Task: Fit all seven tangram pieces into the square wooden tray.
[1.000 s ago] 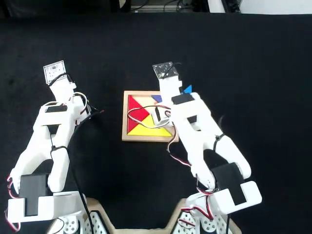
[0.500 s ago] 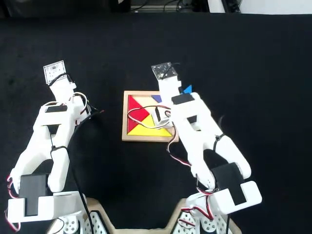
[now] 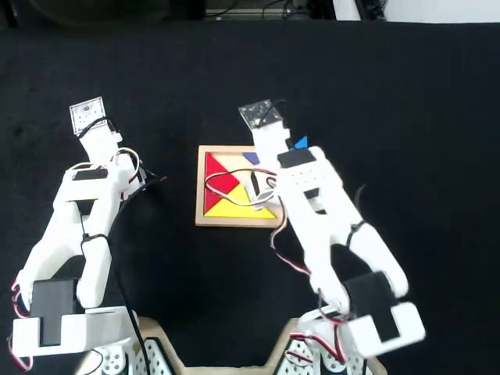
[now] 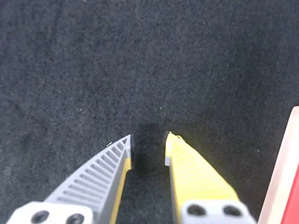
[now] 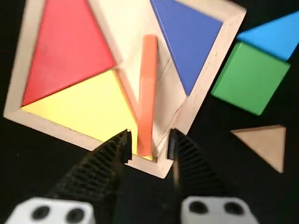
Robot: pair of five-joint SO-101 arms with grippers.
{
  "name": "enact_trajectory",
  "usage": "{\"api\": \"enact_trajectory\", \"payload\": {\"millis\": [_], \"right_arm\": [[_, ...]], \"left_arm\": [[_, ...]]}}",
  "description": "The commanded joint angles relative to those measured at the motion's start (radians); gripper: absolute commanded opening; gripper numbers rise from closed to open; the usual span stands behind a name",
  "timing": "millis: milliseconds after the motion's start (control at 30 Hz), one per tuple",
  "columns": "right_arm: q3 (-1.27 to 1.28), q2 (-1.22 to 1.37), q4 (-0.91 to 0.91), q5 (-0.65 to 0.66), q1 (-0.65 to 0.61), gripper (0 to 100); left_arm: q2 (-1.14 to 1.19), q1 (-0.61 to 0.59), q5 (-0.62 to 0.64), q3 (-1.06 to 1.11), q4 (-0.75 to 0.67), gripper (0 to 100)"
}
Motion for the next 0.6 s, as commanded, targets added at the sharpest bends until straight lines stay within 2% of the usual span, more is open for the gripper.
{"api": "enact_trajectory", "payload": {"millis": [0, 233, 433, 567], "right_arm": [[-0.061, -0.096, 0.011, 0.046, -0.026, 0.7], [-0.087, -0.015, 0.003, 0.051, -0.080, 1.1], [-0.234, 0.193, 0.055, 0.051, -0.044, 1.1], [-0.269, 0.213, 0.068, 0.051, 0.002, 1.1]], "left_arm": [[-0.005, -0.001, -0.011, -0.010, -0.017, 13], [-0.005, -0.001, -0.011, -0.010, -0.017, 13], [-0.005, -0.001, -0.011, -0.008, -0.017, 13], [-0.005, -0.001, -0.011, -0.008, -0.017, 13]]}}
